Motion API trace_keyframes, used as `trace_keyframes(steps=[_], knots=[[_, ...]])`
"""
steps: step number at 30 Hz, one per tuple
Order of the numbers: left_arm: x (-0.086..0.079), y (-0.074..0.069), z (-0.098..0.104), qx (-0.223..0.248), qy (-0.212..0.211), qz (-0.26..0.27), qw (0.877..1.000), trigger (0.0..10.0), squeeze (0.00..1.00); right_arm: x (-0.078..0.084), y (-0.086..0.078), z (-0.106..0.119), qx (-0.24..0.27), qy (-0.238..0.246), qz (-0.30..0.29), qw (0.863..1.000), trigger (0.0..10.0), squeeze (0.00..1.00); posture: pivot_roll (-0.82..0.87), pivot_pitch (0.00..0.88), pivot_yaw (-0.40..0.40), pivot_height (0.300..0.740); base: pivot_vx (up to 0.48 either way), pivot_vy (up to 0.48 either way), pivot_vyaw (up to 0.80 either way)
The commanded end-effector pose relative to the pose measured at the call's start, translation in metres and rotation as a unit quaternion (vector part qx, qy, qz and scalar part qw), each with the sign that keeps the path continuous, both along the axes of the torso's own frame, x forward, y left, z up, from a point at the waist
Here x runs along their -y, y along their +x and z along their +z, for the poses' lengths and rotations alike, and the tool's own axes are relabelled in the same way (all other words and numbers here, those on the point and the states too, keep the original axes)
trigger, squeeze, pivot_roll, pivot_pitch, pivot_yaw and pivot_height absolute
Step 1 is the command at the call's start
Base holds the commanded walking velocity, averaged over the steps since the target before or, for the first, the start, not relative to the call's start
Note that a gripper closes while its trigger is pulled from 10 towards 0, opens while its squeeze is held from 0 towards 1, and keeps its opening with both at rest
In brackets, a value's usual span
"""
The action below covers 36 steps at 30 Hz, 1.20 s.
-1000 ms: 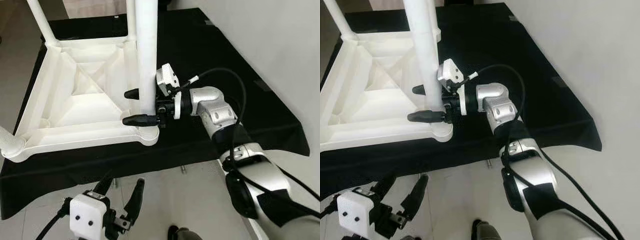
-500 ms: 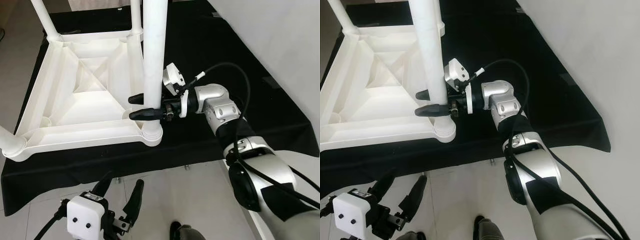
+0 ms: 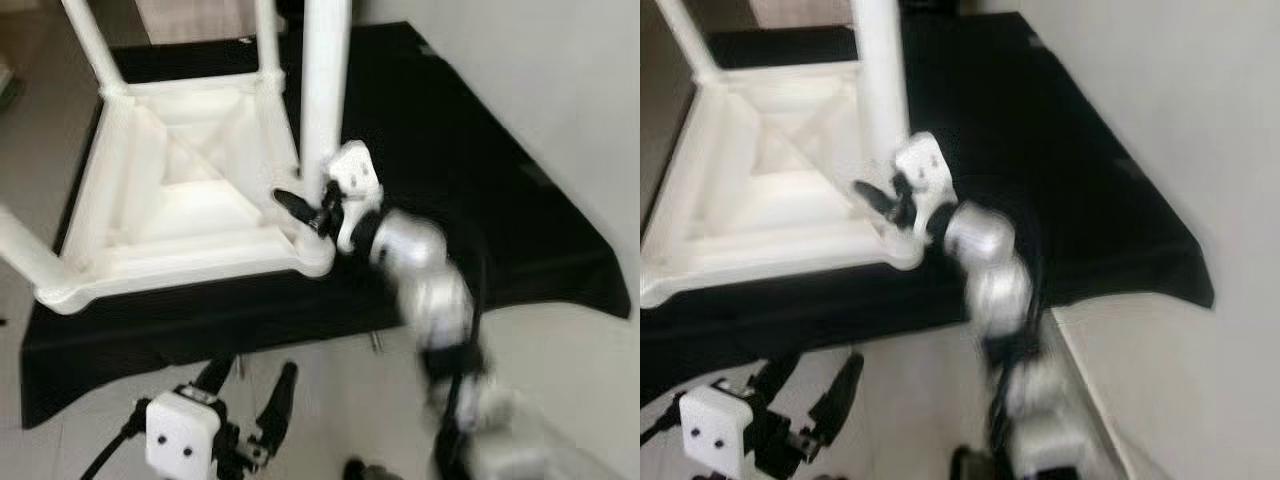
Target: Building children table
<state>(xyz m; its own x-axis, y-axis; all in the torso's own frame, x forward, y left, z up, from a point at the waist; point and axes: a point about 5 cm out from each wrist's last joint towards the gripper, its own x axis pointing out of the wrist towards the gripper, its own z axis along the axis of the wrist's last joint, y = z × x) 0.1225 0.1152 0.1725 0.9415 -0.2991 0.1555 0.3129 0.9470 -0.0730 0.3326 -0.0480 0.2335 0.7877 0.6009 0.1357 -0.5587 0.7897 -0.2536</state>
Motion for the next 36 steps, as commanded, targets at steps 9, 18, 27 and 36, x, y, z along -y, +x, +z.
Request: trace_keyframes(steps=[9,18,27,36], knots=[[0.001,0.007,-0.007,-0.007,0.005,-0.002,1.0,10.0,0.0,-0.023,0.012,-0.009,-0.016,-0.027,0.03,0.999,10.0,0.0,0.01,0.188,-0.056,0.74,0.0,0.0,0.0],[0.0,0.009,-0.006,-0.003,0.007,0.003,1.0,10.0,0.0,-0.033,0.016,0.021,0.007,-0.027,0.159,0.987,10.0,1.0,0.02,0.193,-0.055,0.74,0.0,0.0,0.0],[0.001,0.006,-0.005,-0.004,0.006,0.001,1.0,10.0,0.0,-0.025,0.011,0.031,0.014,-0.095,0.404,0.91,10.0,0.0,0.04,0.206,-0.052,0.74,0.0,0.0,0.0],[0.001,0.007,-0.005,-0.006,0.005,0.001,1.0,10.0,0.0,-0.021,0.021,0.037,-0.01,-0.09,0.437,0.895,10.0,0.0,0.04,0.215,-0.054,0.74,0.0,0.0,0.0]])
